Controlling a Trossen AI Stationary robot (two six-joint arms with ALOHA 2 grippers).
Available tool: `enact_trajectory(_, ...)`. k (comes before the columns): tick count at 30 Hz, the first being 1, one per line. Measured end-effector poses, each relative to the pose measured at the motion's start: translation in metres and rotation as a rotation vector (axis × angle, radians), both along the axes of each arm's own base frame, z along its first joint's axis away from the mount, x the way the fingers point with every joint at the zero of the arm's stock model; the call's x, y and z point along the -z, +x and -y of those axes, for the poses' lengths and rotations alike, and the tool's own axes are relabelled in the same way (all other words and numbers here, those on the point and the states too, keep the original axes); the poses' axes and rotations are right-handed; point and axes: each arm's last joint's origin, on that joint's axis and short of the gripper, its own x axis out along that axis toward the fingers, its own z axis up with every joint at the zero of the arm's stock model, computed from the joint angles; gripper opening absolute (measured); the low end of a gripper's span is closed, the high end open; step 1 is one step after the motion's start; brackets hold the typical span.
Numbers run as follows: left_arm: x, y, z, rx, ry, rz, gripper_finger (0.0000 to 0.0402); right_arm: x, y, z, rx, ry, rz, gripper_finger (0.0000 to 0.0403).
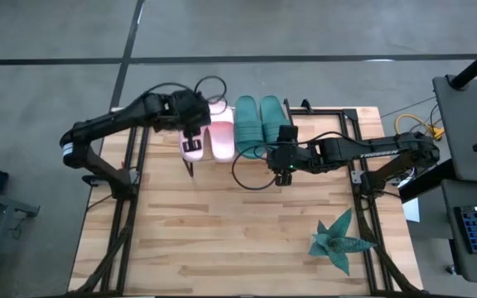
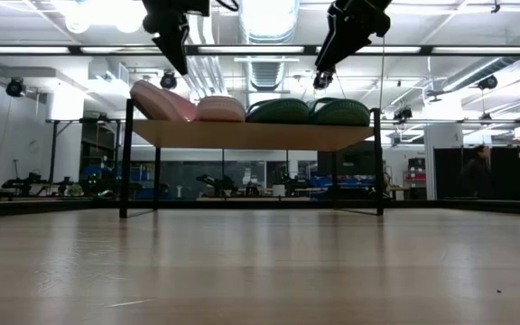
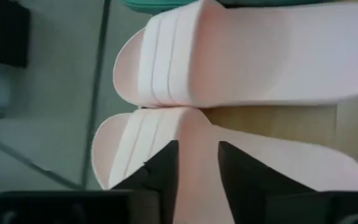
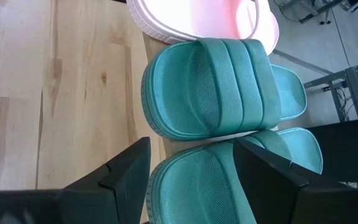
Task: Pick and place slides into the shelf
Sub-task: Put the pink slipper on the shelf
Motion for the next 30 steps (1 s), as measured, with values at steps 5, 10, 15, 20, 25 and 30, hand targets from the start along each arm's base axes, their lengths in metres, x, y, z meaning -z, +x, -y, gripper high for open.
enact_trajectory(5, 0.022, 0.005, 0.011, 0.020, 0.098, -0.147, 0.0128, 0.001, 0.000, 0.000, 0.003, 0.002, -0.002, 0.0219)
enact_trajectory(10, 0.044, 0.011, 0.008, -0.019, 0.242, -0.300, 0.0129, 0.002, 0.000, 0.000, 0.002, 0.001, -0.005, 0.0219)
enact_trajectory(15, 0.054, 0.018, 0.004, -0.040, 0.280, -0.354, 0.0129, 0.002, 0.000, 0.000, 0.002, 0.001, -0.005, 0.0219)
enact_trajectory(20, 0.057, 0.021, 0.002, -0.051, 0.304, -0.371, 0.0129, 0.002, 0.000, 0.000, 0.002, 0.001, -0.004, 0.0219)
enact_trajectory(25, 0.056, 0.026, 0.000, -0.066, 0.321, -0.316, 0.0109, 0.002, 0.000, 0.000, 0.001, 0.000, -0.005, 0.0219)
enact_trajectory(30, 0.054, 0.032, -0.001, -0.080, 0.334, -0.241, 0.0041, 0.002, 0.000, 0.000, 0.001, 0.000, -0.005, 0.0219)
